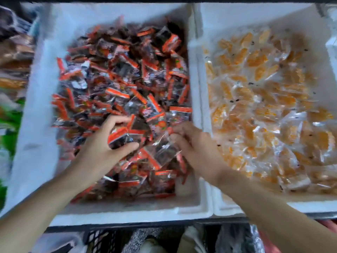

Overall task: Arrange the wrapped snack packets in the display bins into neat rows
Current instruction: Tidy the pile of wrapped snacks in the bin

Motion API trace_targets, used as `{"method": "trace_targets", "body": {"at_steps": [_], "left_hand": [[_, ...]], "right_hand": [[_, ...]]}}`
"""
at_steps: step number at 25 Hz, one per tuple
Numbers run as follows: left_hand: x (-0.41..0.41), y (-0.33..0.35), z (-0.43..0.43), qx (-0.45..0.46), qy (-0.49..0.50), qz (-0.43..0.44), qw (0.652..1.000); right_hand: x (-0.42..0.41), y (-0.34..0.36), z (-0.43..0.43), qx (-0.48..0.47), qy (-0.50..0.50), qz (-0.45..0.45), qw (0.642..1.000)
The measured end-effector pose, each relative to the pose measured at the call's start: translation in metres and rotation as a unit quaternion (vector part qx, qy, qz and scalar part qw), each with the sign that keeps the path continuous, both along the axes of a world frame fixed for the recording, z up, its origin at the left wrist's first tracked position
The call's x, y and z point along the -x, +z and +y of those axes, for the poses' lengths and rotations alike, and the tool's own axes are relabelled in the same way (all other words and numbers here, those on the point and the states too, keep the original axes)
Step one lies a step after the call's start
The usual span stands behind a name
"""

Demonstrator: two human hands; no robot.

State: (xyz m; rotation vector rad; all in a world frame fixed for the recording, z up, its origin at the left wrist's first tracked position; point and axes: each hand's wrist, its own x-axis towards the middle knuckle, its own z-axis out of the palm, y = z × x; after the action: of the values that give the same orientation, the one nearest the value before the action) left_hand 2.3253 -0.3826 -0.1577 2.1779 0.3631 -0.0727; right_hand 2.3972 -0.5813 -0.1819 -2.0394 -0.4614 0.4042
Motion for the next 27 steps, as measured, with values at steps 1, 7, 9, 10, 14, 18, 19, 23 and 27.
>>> {"method": "trace_targets", "body": {"at_steps": [1, 7, 9, 10, 14, 18, 19, 23, 27], "left_hand": [[0.001, -0.004, 0.020, -0.024, 0.015, -0.008, 1.000], [0.029, -0.041, 0.105, -0.285, -0.008, -0.100, 0.953], [0.049, -0.065, 0.103, -0.360, -0.161, -0.062, 0.917], [0.058, -0.077, 0.101, -0.388, -0.222, -0.028, 0.894], [0.053, -0.101, 0.113, -0.486, -0.294, 0.037, 0.822], [0.015, -0.094, 0.129, -0.499, -0.278, 0.037, 0.820], [0.006, -0.092, 0.129, -0.501, -0.269, 0.040, 0.822], [-0.017, -0.091, 0.131, -0.496, -0.226, 0.052, 0.837], [-0.022, -0.092, 0.126, -0.506, -0.213, 0.064, 0.833]], "right_hand": [[-0.010, -0.001, 0.013, -0.001, -0.011, -0.014, 1.000], [-0.017, -0.033, 0.074, 0.201, 0.140, -0.380, 0.892], [0.012, -0.052, 0.084, 0.309, 0.317, -0.462, 0.768], [0.020, -0.063, 0.089, 0.345, 0.389, -0.466, 0.716], [-0.001, -0.075, 0.113, 0.382, 0.459, -0.494, 0.632], [-0.046, -0.060, 0.124, 0.455, 0.429, -0.500, 0.599], [-0.056, -0.054, 0.124, 0.468, 0.411, -0.491, 0.609], [-0.083, -0.037, 0.124, 0.531, 0.366, -0.447, 0.620], [-0.088, -0.031, 0.121, 0.553, 0.340, -0.420, 0.634]]}}
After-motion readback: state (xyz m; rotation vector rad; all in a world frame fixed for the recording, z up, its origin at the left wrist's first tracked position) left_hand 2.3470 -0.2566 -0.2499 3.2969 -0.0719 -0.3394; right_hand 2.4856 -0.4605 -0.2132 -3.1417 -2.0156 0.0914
